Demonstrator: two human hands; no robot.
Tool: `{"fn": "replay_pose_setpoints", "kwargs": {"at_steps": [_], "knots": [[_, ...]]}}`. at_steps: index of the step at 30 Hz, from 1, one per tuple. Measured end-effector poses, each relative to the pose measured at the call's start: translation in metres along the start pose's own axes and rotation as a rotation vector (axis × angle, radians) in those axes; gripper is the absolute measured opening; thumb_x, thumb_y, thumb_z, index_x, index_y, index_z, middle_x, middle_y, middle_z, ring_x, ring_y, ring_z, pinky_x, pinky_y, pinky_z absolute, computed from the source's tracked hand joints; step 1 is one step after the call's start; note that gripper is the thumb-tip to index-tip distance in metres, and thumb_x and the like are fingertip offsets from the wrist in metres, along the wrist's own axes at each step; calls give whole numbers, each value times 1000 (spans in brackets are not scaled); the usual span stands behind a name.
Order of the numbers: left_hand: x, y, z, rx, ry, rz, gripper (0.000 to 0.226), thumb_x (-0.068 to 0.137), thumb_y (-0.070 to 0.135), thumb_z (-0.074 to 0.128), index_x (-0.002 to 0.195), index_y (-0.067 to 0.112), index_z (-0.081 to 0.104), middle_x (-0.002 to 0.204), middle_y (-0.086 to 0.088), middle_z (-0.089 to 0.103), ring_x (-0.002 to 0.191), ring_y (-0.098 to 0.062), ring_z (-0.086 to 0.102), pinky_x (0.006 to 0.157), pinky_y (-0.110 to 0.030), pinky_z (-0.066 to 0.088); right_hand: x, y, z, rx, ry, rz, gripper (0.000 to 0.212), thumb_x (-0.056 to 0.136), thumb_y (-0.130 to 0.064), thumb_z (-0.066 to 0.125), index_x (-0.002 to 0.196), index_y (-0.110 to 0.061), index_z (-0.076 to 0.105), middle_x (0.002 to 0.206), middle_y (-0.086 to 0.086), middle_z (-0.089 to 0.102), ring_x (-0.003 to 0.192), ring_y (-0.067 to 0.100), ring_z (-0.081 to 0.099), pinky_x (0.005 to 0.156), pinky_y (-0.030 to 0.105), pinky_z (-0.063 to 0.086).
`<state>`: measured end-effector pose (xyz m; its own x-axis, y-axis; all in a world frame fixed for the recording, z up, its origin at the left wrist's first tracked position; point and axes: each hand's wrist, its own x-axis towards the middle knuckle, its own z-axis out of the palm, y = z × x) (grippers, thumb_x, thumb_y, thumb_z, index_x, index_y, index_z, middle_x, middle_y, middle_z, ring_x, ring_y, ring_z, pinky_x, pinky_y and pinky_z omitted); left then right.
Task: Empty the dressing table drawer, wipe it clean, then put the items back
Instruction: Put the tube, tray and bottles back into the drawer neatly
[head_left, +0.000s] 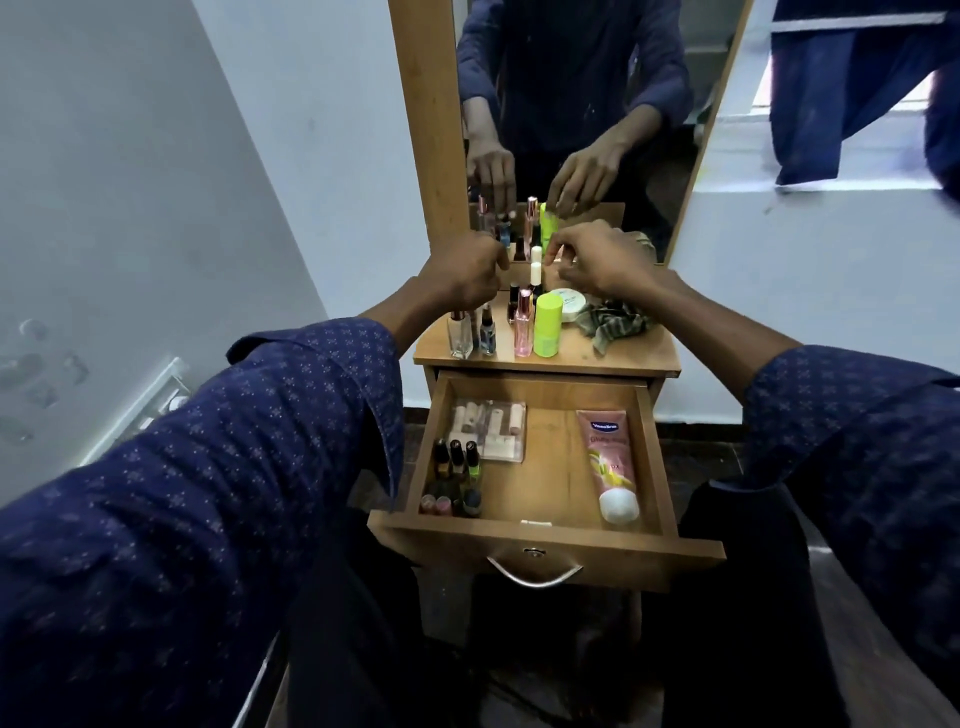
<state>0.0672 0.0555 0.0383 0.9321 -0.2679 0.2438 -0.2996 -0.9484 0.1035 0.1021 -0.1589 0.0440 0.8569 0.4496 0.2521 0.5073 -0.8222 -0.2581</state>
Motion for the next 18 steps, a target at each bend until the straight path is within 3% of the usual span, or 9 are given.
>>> {"fn": "replay_pose_setpoints", "kwargs": {"at_steps": [3, 7, 10, 13, 18], "knots": [[16, 0, 9, -4, -93, 42, 32, 94, 8, 69, 126, 13, 73, 121, -12, 71, 107, -28, 66, 77, -34, 49, 16, 7, 13, -113, -37, -61, 37, 95, -24, 74, 129, -34, 66, 130, 2, 68, 110, 24, 66, 78, 36, 47], [32, -3, 18, -14, -151, 60, 27, 93, 14, 70, 119, 18, 76, 114, -7, 74, 98, -26, 69, 83, -40, 60, 33, 11, 29, -196, -58, -75, 47, 96, -26, 72, 140, -37, 59, 137, 4, 63, 118, 31, 65, 87, 45, 49], [38, -4, 21, -14, -168, 78, 17, 92, 15, 74, 108, 19, 81, 106, -4, 77, 91, -23, 71, 79, -41, 63, 41, 15, 36, -189, -62, -67, 39, 95, -31, 74, 132, -38, 63, 131, 3, 67, 114, 32, 66, 86, 43, 50], [42, -8, 25, -4, -164, 72, 12, 89, 17, 79, 101, 16, 81, 101, -6, 76, 90, -24, 70, 79, -44, 63, 46, 18, 44, -135, -55, -50, 24, 93, -31, 75, 116, -30, 68, 116, 4, 71, 102, 30, 67, 75, 38, 47], [43, -7, 24, -12, -123, 56, 11, 88, 10, 77, 98, 5, 79, 99, -13, 75, 90, -29, 69, 79, -45, 61, 48, 21, 55, -39, -25, -53, 10, 92, -20, 73, 98, -25, 68, 99, 6, 72, 91, 31, 68, 69, 34, 44]]}}
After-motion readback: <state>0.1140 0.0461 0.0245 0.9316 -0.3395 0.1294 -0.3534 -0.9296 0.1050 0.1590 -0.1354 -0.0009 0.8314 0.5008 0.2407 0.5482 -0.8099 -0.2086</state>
